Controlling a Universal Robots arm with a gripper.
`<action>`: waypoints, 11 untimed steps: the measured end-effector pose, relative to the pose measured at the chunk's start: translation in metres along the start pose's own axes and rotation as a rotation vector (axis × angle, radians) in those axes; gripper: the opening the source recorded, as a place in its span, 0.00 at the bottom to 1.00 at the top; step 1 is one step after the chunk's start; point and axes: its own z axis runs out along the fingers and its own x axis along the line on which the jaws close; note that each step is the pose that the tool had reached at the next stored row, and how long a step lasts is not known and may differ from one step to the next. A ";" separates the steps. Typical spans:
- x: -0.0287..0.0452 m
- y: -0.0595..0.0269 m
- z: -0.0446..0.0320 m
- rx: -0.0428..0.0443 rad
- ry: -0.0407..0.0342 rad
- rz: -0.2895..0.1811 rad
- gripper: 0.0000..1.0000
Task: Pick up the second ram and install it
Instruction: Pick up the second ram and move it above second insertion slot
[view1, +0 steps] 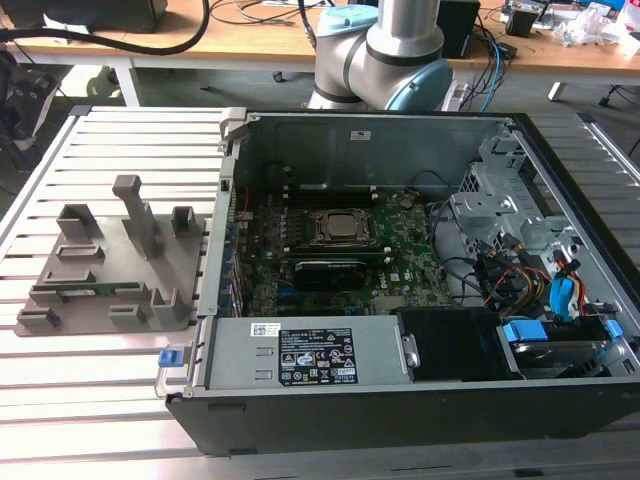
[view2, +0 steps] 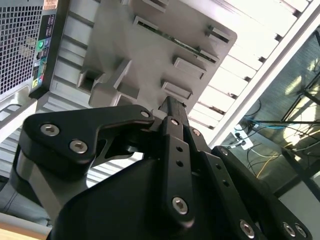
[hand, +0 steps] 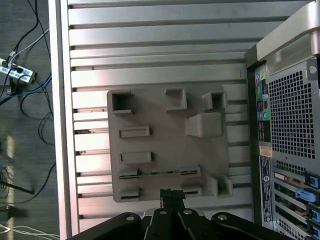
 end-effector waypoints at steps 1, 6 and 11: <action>0.0000 0.0000 0.0000 -0.0004 0.0003 -0.017 0.11; 0.0000 0.0000 0.0000 -0.0034 0.0027 -0.134 0.11; 0.0000 0.0000 0.0000 -0.0078 0.0062 -0.308 0.11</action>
